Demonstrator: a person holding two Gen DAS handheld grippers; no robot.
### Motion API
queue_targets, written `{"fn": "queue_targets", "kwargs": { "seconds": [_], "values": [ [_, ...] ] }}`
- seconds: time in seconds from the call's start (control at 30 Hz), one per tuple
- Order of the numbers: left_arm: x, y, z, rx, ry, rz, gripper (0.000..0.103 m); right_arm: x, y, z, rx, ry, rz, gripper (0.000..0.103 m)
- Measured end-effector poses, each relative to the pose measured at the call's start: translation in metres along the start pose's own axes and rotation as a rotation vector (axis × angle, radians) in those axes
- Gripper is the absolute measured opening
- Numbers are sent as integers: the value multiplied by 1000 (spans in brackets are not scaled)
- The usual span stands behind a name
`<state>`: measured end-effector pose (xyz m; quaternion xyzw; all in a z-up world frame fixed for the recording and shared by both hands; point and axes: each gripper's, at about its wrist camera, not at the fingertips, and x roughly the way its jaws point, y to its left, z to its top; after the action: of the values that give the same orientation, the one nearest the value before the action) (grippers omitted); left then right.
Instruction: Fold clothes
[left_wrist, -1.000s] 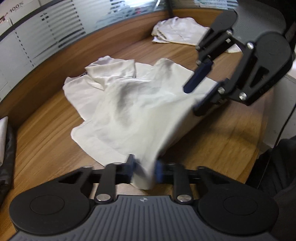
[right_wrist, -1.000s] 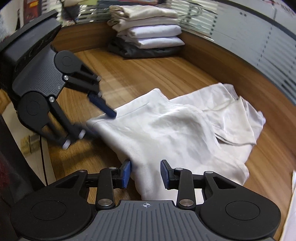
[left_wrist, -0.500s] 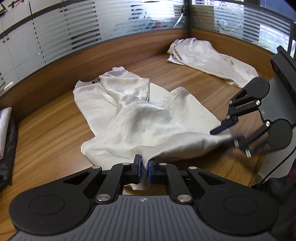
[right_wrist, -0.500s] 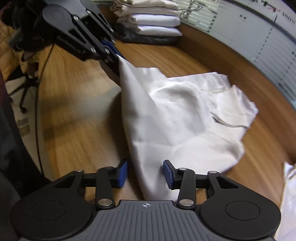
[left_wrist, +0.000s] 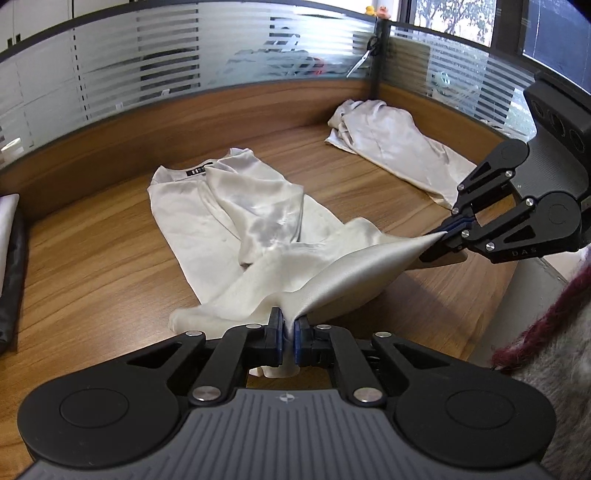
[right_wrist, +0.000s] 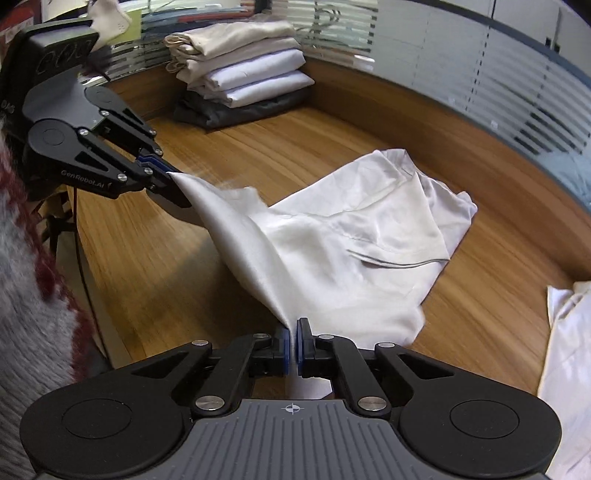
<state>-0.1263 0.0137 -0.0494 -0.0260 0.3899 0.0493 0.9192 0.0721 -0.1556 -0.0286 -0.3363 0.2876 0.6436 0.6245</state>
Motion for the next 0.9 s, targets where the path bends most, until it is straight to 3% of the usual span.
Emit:
{"fn": "queue_targets", "kwargs": {
  "seconds": [0.27, 0.5, 0.77, 0.9],
  "values": [
    [23, 23, 45, 48, 3, 43, 6, 18, -44, 33, 38, 5, -57, 6],
    [73, 60, 87, 30, 79, 60, 6, 50, -88, 63, 69, 24, -49, 6],
    [140, 94, 92, -4, 186, 63, 8, 112, -122, 75, 76, 76, -23, 6],
    [163, 101, 87, -22, 231, 83, 18, 135, -128, 73, 64, 96, -18, 7]
  ]
}}
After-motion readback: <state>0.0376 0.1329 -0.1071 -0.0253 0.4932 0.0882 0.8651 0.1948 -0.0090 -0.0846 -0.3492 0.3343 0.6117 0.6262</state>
